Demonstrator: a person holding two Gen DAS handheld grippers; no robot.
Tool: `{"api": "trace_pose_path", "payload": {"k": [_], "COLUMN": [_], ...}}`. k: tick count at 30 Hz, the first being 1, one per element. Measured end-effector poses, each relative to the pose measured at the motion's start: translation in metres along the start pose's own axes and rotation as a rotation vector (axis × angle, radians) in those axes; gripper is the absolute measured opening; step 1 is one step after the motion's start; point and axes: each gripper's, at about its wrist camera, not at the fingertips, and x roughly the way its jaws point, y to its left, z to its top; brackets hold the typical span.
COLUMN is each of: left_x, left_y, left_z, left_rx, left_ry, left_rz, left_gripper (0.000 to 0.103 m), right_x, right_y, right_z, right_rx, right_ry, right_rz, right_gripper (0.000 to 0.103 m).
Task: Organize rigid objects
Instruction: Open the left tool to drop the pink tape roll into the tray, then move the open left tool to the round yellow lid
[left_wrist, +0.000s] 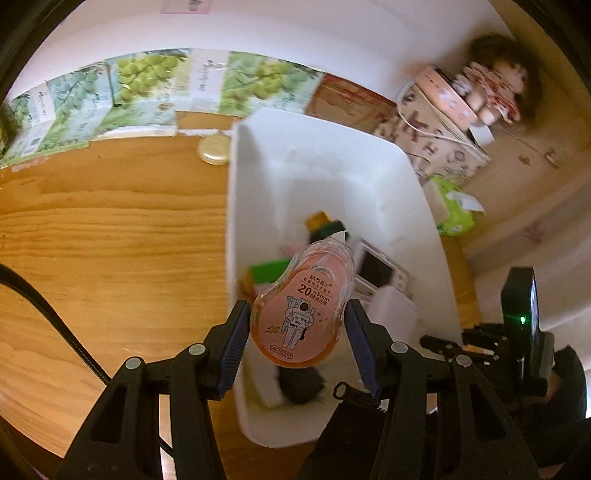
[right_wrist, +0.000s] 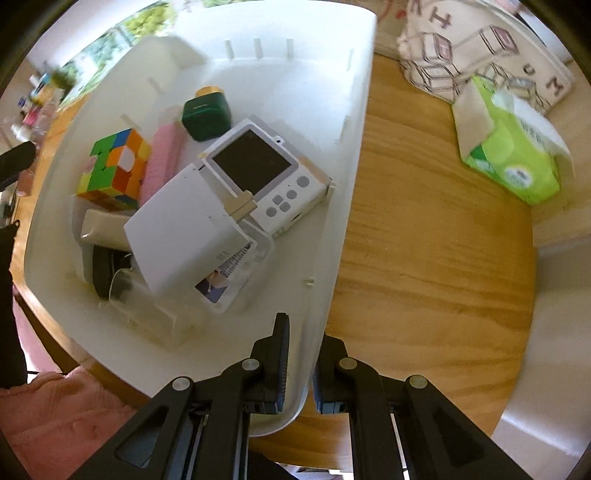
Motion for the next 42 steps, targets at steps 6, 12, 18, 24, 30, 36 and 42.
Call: {"api": "trace_pose_path", "payload": {"k": [6, 12, 18, 24, 30, 36, 42], "left_x": [0.011, 0.018, 0.015, 0.010, -0.001, -0.012, -0.023], "left_y": [-0.031, -0.053, -0.051, -0.046, -0.032, -0.003, 0.033], "left_z": [-0.015, -0.028, -0.029, -0.029, -0.023, -0.013, 0.000], "left_rx": [0.019, 0.053, 0.052, 0.071, 0.088, 0.089, 0.087], "left_ry": [0.011, 0.036, 0.025, 0.025, 0.009, 0.003, -0.011], "left_rz": [-0.041, -0.048, -0.041, -0.059, -0.066, -0.054, -0.029], "left_gripper": [0.056, 0.056, 0.057, 0.072, 0.077, 0.077, 0.077], "right_x": [-0.007, -0.007, -0.014, -0.015, -0.017, -0.014, -0.008], "right_y": [0.011, 0.021, 0.028, 0.036, 0.038, 0.034, 0.026], "right_z": [0.003, 0.000, -0.006, -0.011, -0.015, -0.022, -0.018], "right_rx": [-0.086, -0.133, -0.126, -0.088, -0.012, 0.095, 0.178], "right_ry": [-0.006, -0.008, -0.017, -0.015, -0.014, -0.018, 0.006], "right_rz": [-0.002, -0.008, -0.019, -0.034, -0.037, -0.038, -0.093], "right_gripper": [0.011, 0.011, 0.012, 0.014, 0.014, 0.012, 0.011]}}
